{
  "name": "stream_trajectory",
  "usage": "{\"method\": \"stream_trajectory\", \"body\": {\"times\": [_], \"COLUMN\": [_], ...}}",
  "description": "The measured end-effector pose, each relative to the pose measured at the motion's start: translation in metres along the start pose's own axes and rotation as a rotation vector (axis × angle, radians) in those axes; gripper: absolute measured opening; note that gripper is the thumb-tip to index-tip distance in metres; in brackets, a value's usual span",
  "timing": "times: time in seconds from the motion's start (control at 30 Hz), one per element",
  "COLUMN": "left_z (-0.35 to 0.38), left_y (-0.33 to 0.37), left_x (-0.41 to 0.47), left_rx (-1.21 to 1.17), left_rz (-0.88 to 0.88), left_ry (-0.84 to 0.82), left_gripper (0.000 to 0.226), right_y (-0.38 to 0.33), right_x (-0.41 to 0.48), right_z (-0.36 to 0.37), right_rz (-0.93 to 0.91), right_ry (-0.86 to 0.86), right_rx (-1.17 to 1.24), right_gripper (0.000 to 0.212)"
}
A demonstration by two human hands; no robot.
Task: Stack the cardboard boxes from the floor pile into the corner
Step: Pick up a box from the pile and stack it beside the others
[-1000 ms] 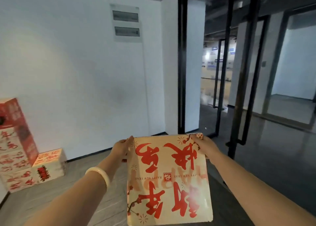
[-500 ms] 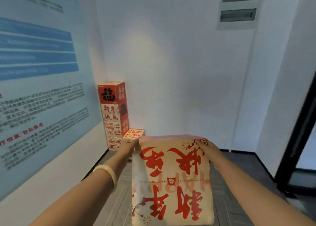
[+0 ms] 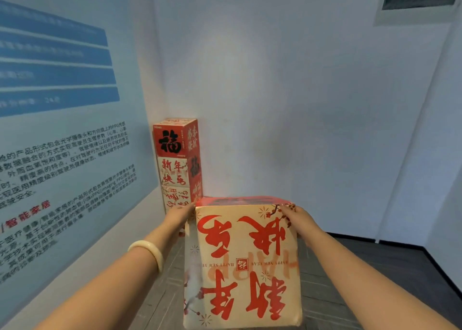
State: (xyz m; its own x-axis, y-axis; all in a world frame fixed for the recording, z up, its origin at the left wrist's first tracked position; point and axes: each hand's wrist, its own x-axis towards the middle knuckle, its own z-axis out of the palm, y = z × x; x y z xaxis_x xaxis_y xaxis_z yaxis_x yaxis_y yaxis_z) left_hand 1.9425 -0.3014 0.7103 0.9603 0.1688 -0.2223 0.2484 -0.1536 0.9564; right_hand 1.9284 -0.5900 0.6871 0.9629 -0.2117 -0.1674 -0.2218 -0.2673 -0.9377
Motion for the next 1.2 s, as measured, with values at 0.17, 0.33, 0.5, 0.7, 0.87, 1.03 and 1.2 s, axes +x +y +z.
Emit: {"method": "stream_trajectory", "body": {"times": [0.17,0.33,0.5,0.7,0.87,1.03,1.2], "left_z": [-0.005,0.008,0.025,0.033,0.024,0.010,-0.001], "left_y": [0.015,0.008,0.009,0.029,0.027,0.023,0.012], "left_x": [0.107,0.215,0.335,0.461,0.560,0.677,0.803], "left_rx": [0.027,0.019,0.047,0.050,0.058,0.150,0.198], "left_rz": [-0.025,-0.087,-0.161,-0.197,-0.230,-0.245,-0.284], "left_ry": [0.010,0.012,0.026,0.043,0.051,-0.044,-0.141], "left_gripper": [0.026,0.024,0.022,0.022,0.020,0.018,0.024], "right_y": [-0.016,-0.017,-0.021,-0.051,-0.062,-0.059,-0.044], "right_x": [0.097,0.212,0.342,0.474,0.561,0.646,0.721], "right_z": [0.037,0.070,0.101,0.135,0.176,0.229,0.285], "right_rz": [0.048,0.113,0.213,0.225,0.253,0.311,0.410], "right_ry": [0.000,-0.028,-0.084,-0.128,-0.141,-0.082,0.029], "right_rx": [-0.032,-0.042,-0.039,-0.125,-0.074,-0.100,-0.011], "right_gripper": [0.047,0.057,0.059,0.051,0.043,0.044,0.034]}}
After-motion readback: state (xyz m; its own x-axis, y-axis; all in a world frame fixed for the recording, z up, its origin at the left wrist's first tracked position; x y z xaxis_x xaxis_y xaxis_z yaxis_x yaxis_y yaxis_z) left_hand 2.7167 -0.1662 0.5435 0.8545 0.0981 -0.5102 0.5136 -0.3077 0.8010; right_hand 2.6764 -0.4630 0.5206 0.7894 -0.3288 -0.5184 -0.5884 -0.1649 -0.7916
